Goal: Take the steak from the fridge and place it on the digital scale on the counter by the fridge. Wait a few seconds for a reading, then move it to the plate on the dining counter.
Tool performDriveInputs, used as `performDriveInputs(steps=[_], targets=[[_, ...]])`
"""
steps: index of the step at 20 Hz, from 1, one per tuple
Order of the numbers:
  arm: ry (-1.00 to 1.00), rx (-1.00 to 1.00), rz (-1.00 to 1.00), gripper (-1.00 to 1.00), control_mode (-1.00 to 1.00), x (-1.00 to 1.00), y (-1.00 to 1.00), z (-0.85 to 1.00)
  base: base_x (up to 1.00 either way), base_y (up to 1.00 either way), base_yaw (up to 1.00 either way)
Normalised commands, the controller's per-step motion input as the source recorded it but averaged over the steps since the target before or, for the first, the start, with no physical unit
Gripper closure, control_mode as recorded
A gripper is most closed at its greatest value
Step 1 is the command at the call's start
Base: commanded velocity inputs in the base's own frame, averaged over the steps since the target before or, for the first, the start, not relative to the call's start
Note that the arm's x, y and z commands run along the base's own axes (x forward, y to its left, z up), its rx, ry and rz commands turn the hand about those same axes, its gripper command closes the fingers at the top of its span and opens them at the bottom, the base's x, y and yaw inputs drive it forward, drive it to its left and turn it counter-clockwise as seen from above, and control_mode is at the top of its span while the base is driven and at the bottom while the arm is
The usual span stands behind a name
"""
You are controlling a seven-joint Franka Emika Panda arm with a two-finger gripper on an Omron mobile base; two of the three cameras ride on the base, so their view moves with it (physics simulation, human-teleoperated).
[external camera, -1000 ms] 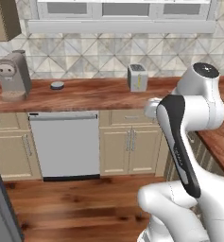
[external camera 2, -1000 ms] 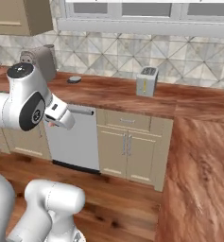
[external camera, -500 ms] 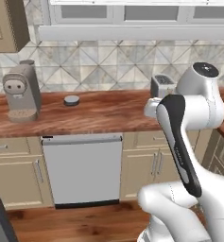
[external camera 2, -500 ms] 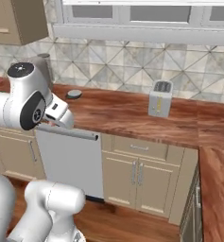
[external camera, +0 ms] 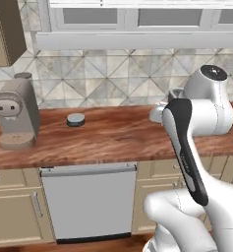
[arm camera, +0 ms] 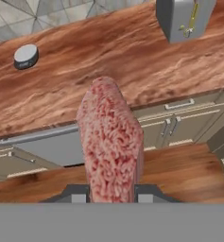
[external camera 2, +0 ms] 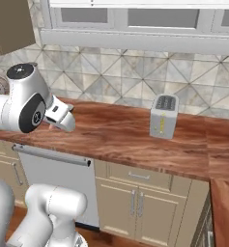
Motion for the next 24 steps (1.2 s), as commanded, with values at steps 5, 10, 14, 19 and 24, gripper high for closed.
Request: performDriveInputs(steps=[5, 10, 14, 19, 24], targets=[[0.00, 0.00, 0.00, 1.00, 1.00, 0.00, 0.00, 0.00, 0.79, 0.16, 0.04], [0.00, 0.00, 0.00, 1.00, 1.00, 0.00, 0.00, 0.00, 0.44, 0.31, 0.05], [0.00, 0.00, 0.00, 1.00, 1.00, 0.00, 0.00, 0.00, 0.19, 0.71, 0.00], [0.00, 0.00, 0.00, 1.00, 1.00, 0.00, 0.00, 0.00, 0.30, 0.87, 0.00], [0.00, 0.00, 0.00, 1.00, 1.00, 0.00, 0.00, 0.00, 0.50, 0.35, 0.00]])
